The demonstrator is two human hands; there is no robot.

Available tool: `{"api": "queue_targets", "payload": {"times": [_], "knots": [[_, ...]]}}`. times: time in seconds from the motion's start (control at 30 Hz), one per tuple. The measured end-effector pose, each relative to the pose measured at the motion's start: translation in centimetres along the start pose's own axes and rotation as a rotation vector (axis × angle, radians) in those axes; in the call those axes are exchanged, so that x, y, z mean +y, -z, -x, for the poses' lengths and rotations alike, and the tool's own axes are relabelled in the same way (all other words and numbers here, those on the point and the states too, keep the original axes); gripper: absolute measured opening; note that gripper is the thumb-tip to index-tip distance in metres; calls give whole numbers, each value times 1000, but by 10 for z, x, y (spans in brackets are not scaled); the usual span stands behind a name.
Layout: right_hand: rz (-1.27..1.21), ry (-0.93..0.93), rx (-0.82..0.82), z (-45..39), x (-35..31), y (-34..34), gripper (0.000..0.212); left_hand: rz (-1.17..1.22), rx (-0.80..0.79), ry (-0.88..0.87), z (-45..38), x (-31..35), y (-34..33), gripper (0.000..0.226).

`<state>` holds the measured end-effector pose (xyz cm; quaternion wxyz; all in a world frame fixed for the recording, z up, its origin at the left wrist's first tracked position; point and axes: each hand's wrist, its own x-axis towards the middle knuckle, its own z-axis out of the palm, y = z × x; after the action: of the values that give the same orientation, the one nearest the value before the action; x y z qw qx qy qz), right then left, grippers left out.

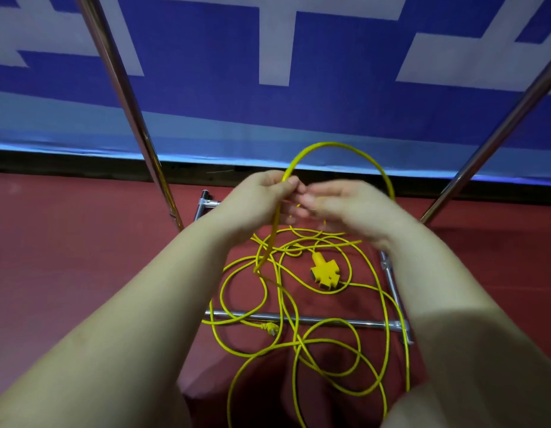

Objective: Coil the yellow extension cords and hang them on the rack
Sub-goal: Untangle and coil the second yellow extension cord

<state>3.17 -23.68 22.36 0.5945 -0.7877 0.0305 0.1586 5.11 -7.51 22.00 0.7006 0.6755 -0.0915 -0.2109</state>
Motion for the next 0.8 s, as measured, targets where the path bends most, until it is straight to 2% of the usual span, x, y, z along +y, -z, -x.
{"api": "queue_targets", "payload": {"times": [0.07,0.1,0.17,0.23,0.33,0.4,0.47,0.6,0.67,0.7,0.8], "knots": [[291,-55,-187,2,8,-9,39,159,76,-6,-2,4,1,27],[355,-74,-239,3,10,-13,42,221,103,-7,-3,5,2,27],[393,-26,-277,4,10,-22,37,330,146,-5,-4,8,4,26],[420,70,-270,6,8,-29,14,409,182,-8,-5,9,5,25],[365,91,-267,5,5,-31,10,442,195,-4,-5,10,6,25],[239,82,-215,4,1,-30,12,327,178,32,-4,10,7,29],[79,93,-57,4,-5,-25,17,91,122,87,-4,6,9,34],[-434,70,248,-1,-13,-1,18,-314,-177,201,3,-5,7,27],[-543,50,299,-2,-13,5,19,-378,-272,159,6,-6,5,10],[-566,49,299,-2,-12,5,19,-388,-272,112,6,-6,3,9],[-562,91,235,-3,-12,5,15,-392,-158,-6,4,-6,2,16]]}}
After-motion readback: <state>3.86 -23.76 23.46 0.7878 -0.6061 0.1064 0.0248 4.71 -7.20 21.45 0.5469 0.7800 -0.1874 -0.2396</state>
